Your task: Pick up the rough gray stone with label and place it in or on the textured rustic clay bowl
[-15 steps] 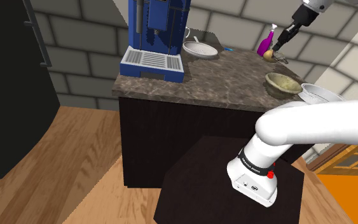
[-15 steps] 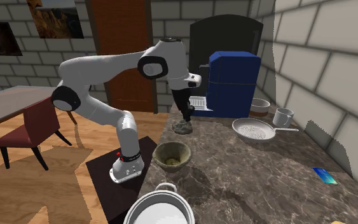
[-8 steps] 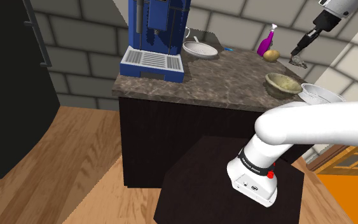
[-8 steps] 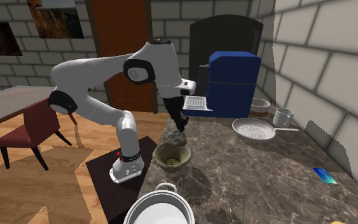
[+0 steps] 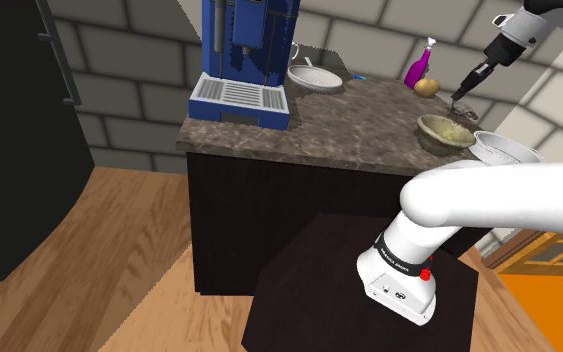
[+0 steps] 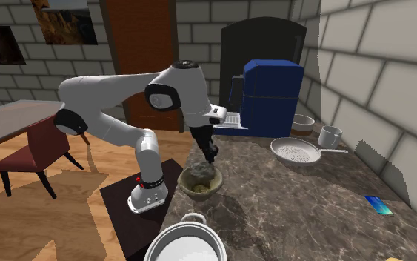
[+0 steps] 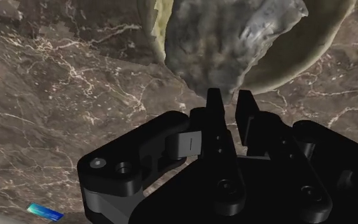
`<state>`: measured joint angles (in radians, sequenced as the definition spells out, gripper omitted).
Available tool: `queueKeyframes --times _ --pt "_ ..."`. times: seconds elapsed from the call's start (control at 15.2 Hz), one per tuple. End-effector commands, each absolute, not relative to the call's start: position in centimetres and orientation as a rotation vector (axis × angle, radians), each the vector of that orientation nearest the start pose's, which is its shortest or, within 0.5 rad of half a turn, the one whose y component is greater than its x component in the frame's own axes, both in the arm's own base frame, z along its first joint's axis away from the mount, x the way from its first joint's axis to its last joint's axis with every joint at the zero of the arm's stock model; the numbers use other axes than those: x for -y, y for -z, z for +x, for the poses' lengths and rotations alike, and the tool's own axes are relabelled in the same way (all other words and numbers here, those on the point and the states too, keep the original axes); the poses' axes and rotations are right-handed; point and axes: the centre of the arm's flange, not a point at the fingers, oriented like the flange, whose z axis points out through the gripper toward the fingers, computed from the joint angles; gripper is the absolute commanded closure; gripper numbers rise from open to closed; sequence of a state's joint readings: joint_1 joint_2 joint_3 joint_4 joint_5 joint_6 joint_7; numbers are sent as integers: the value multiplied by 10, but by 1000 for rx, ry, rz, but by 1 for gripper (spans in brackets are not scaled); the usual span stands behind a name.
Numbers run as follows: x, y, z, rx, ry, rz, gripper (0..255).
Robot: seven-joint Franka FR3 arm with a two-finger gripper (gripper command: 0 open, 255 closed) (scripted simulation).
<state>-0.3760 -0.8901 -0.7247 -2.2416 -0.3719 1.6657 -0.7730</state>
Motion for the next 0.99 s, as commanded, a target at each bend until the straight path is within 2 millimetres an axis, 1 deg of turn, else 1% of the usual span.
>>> queueKeyframes --times 0.0,0.4,0.92 --pt "376 -574 58 -239 367 -3118 255" --pt "376 -542 58 -239 367 -3118 255" --pt "376 -542 58 -239 367 -3118 255"
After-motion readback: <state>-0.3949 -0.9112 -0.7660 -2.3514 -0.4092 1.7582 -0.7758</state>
